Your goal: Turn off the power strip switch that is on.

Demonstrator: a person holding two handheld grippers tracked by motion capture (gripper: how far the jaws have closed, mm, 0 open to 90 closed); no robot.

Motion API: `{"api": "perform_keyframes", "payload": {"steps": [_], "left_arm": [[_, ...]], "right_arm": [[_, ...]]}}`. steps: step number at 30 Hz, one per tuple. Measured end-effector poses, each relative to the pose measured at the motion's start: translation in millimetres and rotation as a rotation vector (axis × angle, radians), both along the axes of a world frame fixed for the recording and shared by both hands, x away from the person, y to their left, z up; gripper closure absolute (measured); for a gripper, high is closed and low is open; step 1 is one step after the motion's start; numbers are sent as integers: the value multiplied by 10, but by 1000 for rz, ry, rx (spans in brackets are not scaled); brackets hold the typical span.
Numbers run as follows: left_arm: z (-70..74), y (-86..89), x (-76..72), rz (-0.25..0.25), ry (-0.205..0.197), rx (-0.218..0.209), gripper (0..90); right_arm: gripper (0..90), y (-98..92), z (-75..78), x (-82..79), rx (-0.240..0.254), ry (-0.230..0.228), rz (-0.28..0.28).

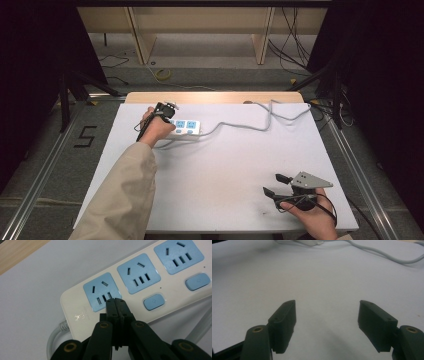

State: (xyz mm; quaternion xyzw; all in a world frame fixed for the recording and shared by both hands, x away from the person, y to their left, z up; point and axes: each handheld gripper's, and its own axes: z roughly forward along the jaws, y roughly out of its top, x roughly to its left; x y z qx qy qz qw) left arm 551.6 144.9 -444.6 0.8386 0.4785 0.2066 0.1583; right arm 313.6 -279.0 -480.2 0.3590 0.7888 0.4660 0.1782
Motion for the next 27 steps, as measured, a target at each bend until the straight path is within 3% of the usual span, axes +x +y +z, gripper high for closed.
{"api": "perform_keyframes", "payload": {"steps": [23,27], "left_arm": [[-4,-6,-8,1,-9,2,899],[2,18,0,9,-1,-16,899]], "right_arm": [[320,-1,4,1,0,-3,-4],[319,-1,2,3,-1,-4,-2]]}}
